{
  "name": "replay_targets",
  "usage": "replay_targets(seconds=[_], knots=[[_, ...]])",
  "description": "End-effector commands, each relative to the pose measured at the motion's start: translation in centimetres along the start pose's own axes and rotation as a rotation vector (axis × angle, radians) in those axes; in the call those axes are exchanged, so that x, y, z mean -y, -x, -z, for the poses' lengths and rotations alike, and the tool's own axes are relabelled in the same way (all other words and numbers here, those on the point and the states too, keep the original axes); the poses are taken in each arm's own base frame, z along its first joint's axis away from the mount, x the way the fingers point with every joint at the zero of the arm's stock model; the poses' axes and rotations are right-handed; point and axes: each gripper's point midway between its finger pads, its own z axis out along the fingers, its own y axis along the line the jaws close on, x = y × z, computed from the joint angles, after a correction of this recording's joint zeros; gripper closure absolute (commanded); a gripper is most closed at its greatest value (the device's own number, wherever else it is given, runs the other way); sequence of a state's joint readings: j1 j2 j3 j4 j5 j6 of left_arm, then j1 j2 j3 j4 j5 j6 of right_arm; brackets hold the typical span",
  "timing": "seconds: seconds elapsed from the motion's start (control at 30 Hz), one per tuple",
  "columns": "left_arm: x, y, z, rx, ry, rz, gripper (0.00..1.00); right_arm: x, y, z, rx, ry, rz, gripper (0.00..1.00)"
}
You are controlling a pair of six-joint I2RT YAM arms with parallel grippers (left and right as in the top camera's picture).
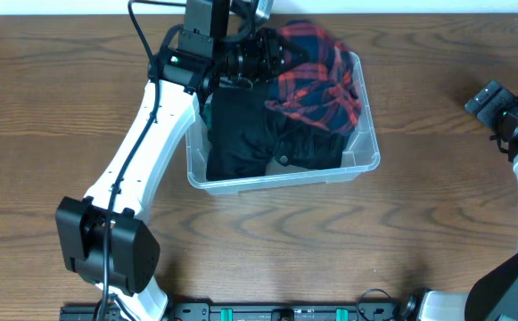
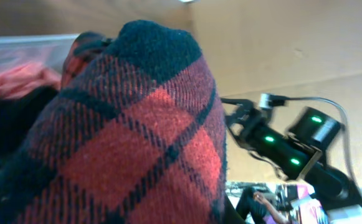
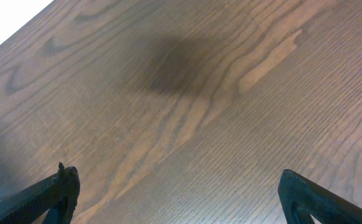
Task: Pack container
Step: 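Carry the plaid shirt over the container and lower it onto the garments, then release the plaid shirt and press it down into the container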
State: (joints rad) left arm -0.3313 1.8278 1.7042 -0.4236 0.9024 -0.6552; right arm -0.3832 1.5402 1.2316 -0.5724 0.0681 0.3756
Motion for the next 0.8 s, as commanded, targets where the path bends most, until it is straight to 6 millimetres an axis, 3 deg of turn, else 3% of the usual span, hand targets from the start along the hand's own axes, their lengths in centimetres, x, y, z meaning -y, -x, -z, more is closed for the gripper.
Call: replay_targets(seconds=[0.0,0.13,0.2,0.43,0.63,0.77], knots=[[-1.7,-0.1,0.3,0.028,0.089,0.003,0.94,0.1,0.6,0.1,0.015,-0.007,-0.016,0.01],[-3.6,-0.3,0.8,0.028,0.17,-0.011,0.83,0.1,0.6,0.1,0.014,-0.007,-0.016,0.01],[-4.5,-0.3,1.3,0.029,0.2,-0.015,0.7,0.1,0.6,0.1,0.014,-0.007,-0.016,0.01],[-8.3,0.1,3.9,0.033,0.335,-0.024,0.58,0.1,0.6,0.1,0.014,-0.007,-0.016,0.01],[-13.2,0.0,6.9,0.034,0.589,-0.069,0.39,0.1,0.6,0.1,0.014,-0.007,-0.016,0.01],[-15.2,0.5,8.6,0.048,0.742,-0.136,0.34,0.1,0.6,0.1,0.015,-0.007,-0.016,0.01]])
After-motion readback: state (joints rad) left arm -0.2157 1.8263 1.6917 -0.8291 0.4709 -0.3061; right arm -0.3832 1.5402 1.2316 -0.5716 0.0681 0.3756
